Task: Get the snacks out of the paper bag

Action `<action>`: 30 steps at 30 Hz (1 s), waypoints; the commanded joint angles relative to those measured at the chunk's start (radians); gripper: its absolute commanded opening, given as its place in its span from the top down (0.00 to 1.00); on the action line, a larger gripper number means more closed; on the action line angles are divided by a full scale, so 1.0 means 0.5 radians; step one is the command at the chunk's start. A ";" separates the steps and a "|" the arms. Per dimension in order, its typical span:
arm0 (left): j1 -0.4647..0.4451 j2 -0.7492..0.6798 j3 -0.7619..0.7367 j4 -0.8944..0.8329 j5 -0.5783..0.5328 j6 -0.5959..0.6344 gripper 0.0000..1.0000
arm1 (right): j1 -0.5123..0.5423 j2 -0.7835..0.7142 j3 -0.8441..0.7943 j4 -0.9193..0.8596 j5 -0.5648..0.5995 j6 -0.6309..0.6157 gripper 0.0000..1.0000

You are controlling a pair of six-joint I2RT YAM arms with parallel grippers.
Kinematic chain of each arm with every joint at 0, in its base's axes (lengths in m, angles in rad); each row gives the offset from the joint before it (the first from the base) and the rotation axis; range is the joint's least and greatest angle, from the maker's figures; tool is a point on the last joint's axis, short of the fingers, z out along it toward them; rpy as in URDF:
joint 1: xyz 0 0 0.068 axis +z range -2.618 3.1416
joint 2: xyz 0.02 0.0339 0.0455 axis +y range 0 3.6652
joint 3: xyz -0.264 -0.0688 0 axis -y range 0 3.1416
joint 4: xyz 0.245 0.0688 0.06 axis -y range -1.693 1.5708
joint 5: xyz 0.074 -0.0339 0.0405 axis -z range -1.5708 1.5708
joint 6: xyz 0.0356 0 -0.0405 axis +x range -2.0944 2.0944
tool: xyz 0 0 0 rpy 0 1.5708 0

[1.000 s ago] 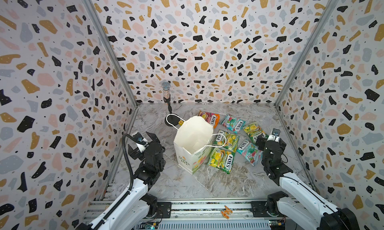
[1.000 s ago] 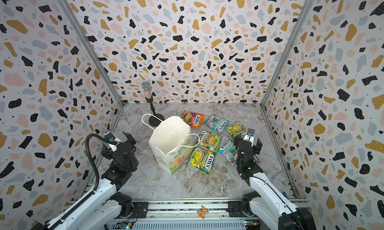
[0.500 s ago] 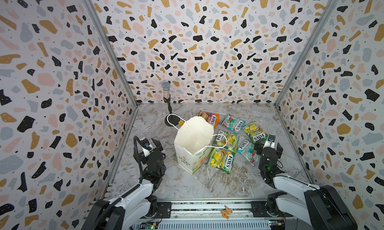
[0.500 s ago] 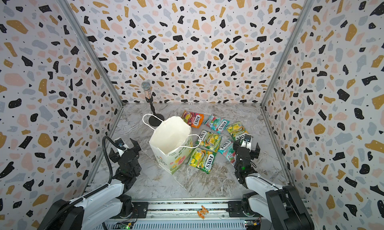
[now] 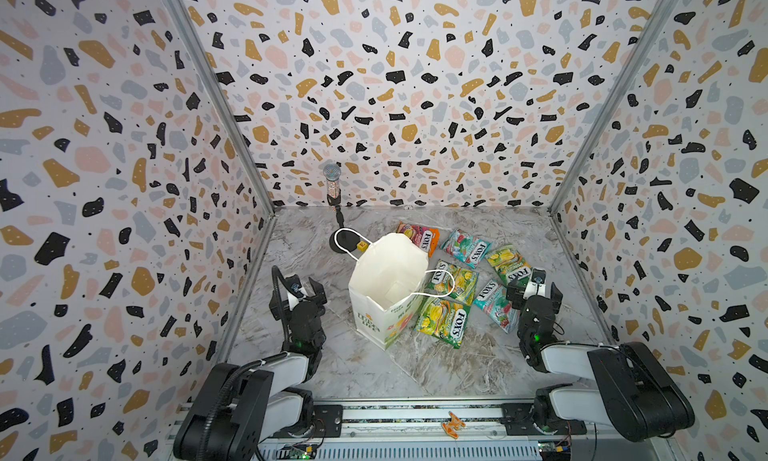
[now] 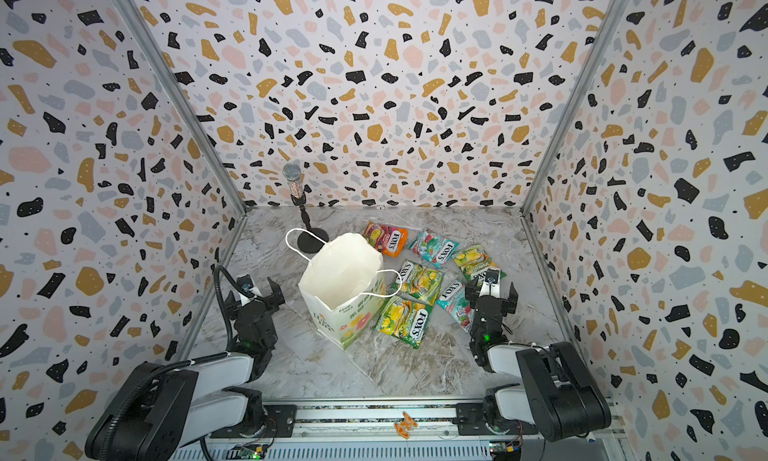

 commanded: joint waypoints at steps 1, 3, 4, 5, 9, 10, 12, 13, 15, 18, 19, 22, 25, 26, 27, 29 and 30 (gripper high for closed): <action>0.067 0.113 -0.026 0.372 0.249 -0.004 0.00 | -0.078 -0.041 -0.039 0.168 -0.214 0.005 0.00; 0.090 0.173 -0.023 0.422 0.299 -0.012 0.00 | -0.135 -0.068 -0.040 0.131 -0.309 0.042 0.00; 0.099 0.196 -0.026 0.443 0.315 -0.010 0.00 | -0.168 -0.070 -0.042 0.131 -0.364 0.066 0.00; 0.103 0.216 -0.031 0.468 0.324 -0.013 0.00 | -0.192 -0.076 -0.039 0.115 -0.397 0.094 0.00; 0.112 0.348 -0.048 0.624 0.398 0.014 0.00 | -0.275 -0.073 -0.086 0.214 -0.604 0.163 0.00; 0.112 0.362 -0.048 0.638 0.405 0.018 0.00 | -0.280 -0.071 -0.093 0.240 -0.622 0.178 0.00; 0.112 0.333 -0.043 0.585 0.409 0.021 0.00 | -0.304 -0.016 -0.163 0.423 -0.714 0.192 0.00; 0.113 0.337 -0.039 0.577 0.409 0.018 0.00 | -0.304 0.036 -0.195 0.586 -0.733 0.199 0.00; 0.112 0.353 -0.017 0.560 0.424 0.025 0.00 | -0.307 0.146 -0.205 0.714 -0.811 0.169 0.00; 0.111 0.352 0.035 0.449 0.431 0.019 0.00 | -0.307 0.243 -0.166 0.727 -0.857 0.147 0.01; 0.112 0.351 0.051 0.418 0.425 0.020 0.00 | -0.307 0.275 -0.160 0.746 -0.861 0.148 0.01; 0.112 0.363 0.118 0.302 0.357 -0.009 0.00 | -0.295 0.424 -0.126 0.842 -0.863 0.125 0.01; 0.109 0.368 0.136 0.277 0.333 -0.020 0.00 | -0.267 0.408 0.015 0.548 -0.855 0.106 0.01; 0.110 0.371 0.136 0.277 0.331 -0.019 0.00 | -0.245 0.419 0.019 0.559 -0.814 0.085 0.01; 0.111 0.368 0.136 0.275 0.332 -0.020 0.00 | -0.236 0.412 0.019 0.547 -0.801 0.082 0.01; 0.111 0.371 0.136 0.275 0.332 -0.021 0.00 | -0.236 0.418 0.019 0.553 -0.797 0.081 0.01; 0.110 0.370 0.136 0.275 0.330 -0.021 0.00 | -0.235 0.412 0.017 0.554 -0.797 0.081 0.01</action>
